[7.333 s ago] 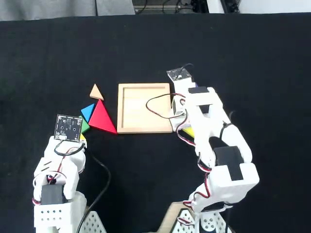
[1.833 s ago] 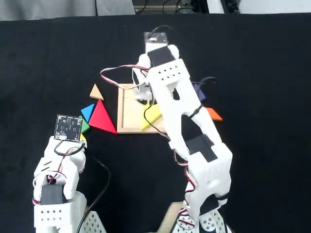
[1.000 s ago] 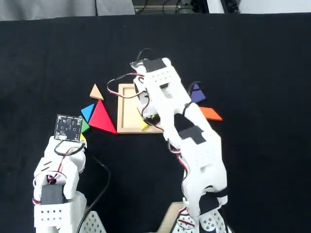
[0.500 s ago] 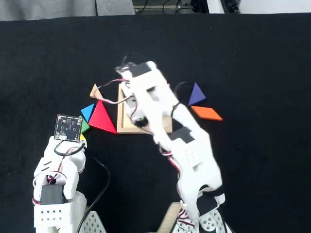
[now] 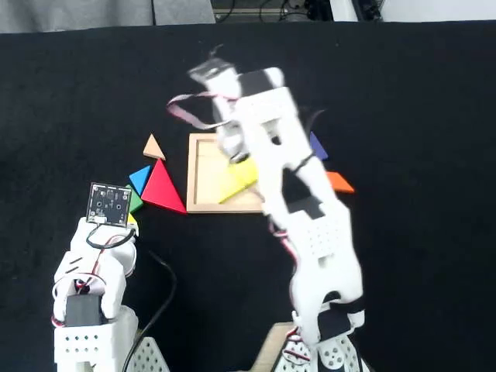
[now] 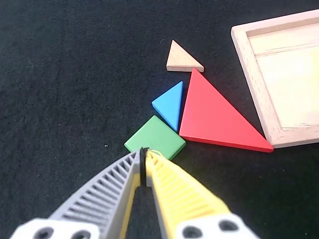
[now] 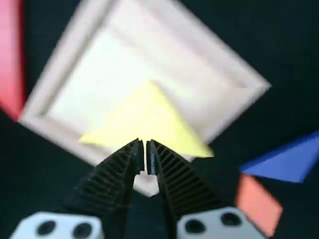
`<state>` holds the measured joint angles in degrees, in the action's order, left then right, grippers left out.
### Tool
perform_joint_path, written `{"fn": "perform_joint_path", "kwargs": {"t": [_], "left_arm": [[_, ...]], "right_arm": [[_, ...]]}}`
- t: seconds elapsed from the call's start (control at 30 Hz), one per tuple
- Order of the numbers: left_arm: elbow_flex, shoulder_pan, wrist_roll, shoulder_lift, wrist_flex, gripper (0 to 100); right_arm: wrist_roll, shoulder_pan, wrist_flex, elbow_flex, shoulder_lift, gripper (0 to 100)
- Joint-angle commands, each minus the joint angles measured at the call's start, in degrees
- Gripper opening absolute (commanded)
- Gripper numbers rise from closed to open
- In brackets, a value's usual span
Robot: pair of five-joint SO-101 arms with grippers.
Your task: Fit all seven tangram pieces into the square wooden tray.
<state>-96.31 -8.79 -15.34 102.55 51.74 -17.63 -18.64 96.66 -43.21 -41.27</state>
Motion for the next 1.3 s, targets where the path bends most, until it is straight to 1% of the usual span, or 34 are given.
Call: {"fn": "perform_joint_path", "kwargs": {"t": [0.0, 0.1, 0.23, 0.33, 0.57, 0.93, 1.0, 1.13, 1.27], "left_arm": [[-1.19, 0.31, -0.35, 0.00, 0.26, 3], [-1.19, 0.22, -0.35, 0.00, 0.26, 3], [-1.19, 0.22, -0.35, 0.00, 0.26, 3], [-1.19, 0.22, -0.35, 0.00, 0.26, 3], [-1.19, 0.40, -0.35, 0.00, 0.26, 3], [-1.19, 0.22, -0.35, 0.00, 0.26, 3], [-1.19, 0.22, -0.35, 0.00, 0.26, 3], [-1.19, 0.22, -0.35, 0.00, 0.26, 3], [-1.19, 0.22, -0.35, 0.00, 0.26, 3]], "right_arm": [[-2.46, 6.95, -7.30, -3.47, -2.86, 1.1], [-2.37, 8.79, -8.88, -3.47, -5.58, 1.1], [-2.37, 9.14, -8.62, -3.12, -7.34, 1.1], [-2.46, 8.62, -5.10, -3.38, -7.87, 1.1], [-2.46, 5.01, 2.64, -3.47, -7.52, 1.1], [-2.37, -1.05, 4.31, -0.66, -7.43, 1.1], [-2.02, -0.53, 4.31, -2.33, -6.73, 1.0], [-2.29, 3.78, 3.25, -6.55, -4.00, 1.0], [-3.60, 5.89, 2.46, -6.90, -6.20, 1.1]]}}
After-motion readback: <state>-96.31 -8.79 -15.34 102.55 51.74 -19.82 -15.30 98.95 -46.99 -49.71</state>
